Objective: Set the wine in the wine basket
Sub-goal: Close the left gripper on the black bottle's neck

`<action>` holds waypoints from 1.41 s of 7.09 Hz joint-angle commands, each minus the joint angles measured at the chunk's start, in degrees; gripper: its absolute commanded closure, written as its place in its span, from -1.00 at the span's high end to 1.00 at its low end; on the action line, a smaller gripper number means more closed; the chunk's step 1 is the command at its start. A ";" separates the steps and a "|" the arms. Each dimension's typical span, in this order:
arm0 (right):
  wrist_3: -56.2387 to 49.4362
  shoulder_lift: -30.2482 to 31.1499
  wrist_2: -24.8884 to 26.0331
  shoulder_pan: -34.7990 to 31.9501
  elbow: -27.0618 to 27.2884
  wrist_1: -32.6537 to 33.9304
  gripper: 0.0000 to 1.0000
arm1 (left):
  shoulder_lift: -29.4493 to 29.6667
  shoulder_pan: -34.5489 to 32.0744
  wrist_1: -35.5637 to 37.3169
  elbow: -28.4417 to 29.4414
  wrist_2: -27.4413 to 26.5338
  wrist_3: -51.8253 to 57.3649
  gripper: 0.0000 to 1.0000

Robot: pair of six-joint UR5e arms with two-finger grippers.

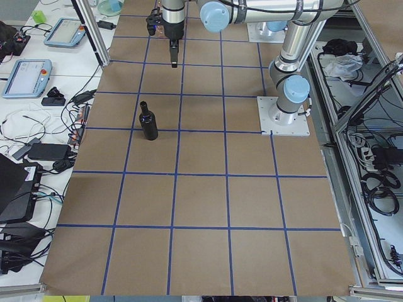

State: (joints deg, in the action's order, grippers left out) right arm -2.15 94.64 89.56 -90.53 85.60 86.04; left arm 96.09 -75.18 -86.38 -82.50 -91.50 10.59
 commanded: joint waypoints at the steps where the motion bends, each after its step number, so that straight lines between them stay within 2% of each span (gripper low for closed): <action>1: 0.04 0.02 -0.35 0.00 0.00 0.00 1.00 | 5.66 5.64 3.15 4.16 2.02 4.86 1.00; 2: -0.05 0.02 -0.26 0.00 0.00 0.00 1.00 | 9.25 6.18 3.15 6.72 2.02 4.79 1.00; 4: -0.05 0.02 -0.35 0.00 0.00 0.00 1.00 | 14.80 6.27 8.76 8.23 2.29 4.79 1.00; 8: 0.04 0.01 -0.44 0.00 0.00 0.00 1.00 | 19.30 6.54 10.88 8.24 2.02 4.97 1.00; 9: 0.13 0.02 -0.44 0.00 0.00 0.00 1.00 | 19.48 6.71 10.88 8.24 2.28 4.97 0.73; 10: 0.04 0.02 -0.44 0.00 0.00 0.00 1.00 | 19.57 7.23 10.88 8.24 2.11 4.97 0.63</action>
State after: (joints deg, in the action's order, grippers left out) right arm -2.06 94.65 89.11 -90.53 85.60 86.05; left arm 115.42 -68.41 -75.53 -74.26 -89.34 15.55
